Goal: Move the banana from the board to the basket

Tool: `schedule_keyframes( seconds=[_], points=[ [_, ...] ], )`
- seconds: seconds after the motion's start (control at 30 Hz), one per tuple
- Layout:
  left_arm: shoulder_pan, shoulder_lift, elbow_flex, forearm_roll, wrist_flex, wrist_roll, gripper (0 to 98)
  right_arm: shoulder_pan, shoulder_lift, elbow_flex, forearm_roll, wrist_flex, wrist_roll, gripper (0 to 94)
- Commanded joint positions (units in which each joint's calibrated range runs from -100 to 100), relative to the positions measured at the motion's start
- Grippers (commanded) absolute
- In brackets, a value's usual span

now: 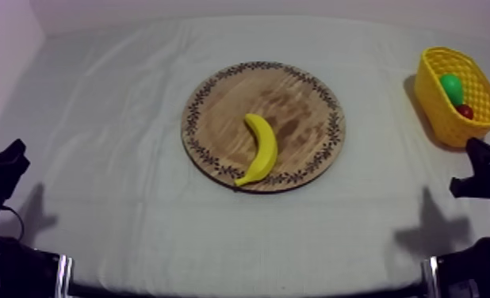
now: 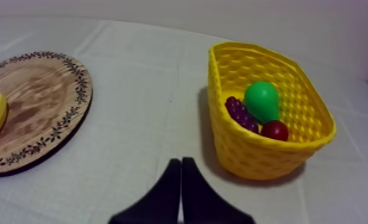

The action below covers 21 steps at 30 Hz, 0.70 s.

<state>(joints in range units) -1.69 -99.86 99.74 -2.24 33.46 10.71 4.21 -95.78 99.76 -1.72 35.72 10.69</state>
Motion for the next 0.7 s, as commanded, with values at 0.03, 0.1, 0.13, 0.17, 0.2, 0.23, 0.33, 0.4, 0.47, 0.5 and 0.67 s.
schedule_keyframes(
  seconds=[0.03, 0.1, 0.13, 0.17, 0.2, 0.23, 0.33, 0.4, 0.47, 0.5, 0.67],
  points=[
    [-0.01, 0.03, 0.04, 0.02, 0.01, 0.05, 0.1, -0.23, 0.02, -1.88, 0.27, 8.23, -3.93, 7.0],
    [-0.01, 0.03, 0.04, 0.02, 0.01, 0.05, 0.1, -0.14, 0.02, -1.88, 0.27, 8.23, -3.93, 7.1],
    [-0.01, 0.03, 0.04, 0.02, 0.01, 0.05, 0.1, -0.07, 0.02, -1.88, 0.27, 8.23, -3.93, 7.2],
    [-0.01, 0.03, 0.04, 0.02, 0.01, 0.05, 0.1, 0.00, 0.02, -1.88, 0.27, 8.23, -3.93, 7.3],
    [-0.01, 0.03, 0.04, 0.02, 0.01, 0.05, 0.1, 0.04, 0.02, -1.88, 0.27, 8.23, -3.93, 7.4],
    [-0.01, 0.03, 0.04, 0.02, 0.01, 0.05, 0.1, 0.08, 0.02, -1.88, 0.27, 8.23, -3.93, 7.4],
    [-0.01, 0.03, 0.04, 0.02, 0.01, 0.05, 0.1, 0.13, 0.02, -1.80, 0.27, 8.23, -3.93, 7.6],
    [-0.01, 0.03, 0.04, 0.02, 0.01, 0.05, 0.1, 0.17, 0.02, -1.78, 0.27, 8.23, -3.93, 7.9],
    [-0.01, 0.03, 0.04, 0.02, 0.01, 0.05, 0.1, 0.20, 0.02, -1.77, 0.34, 8.26, -3.83, 8.5],
    [-0.01, 0.03, 0.04, 0.02, 0.01, 0.05, 0.1, 0.19, 0.02, -1.77, 0.29, 8.39, -3.61, 8.9],
    [-0.01, 0.03, 0.04, 0.02, 0.01, 0.05, 0.1, -1.90, 3.42, -4.32, 2.39, 9.19, -5.25, 10.3]
  ],
)
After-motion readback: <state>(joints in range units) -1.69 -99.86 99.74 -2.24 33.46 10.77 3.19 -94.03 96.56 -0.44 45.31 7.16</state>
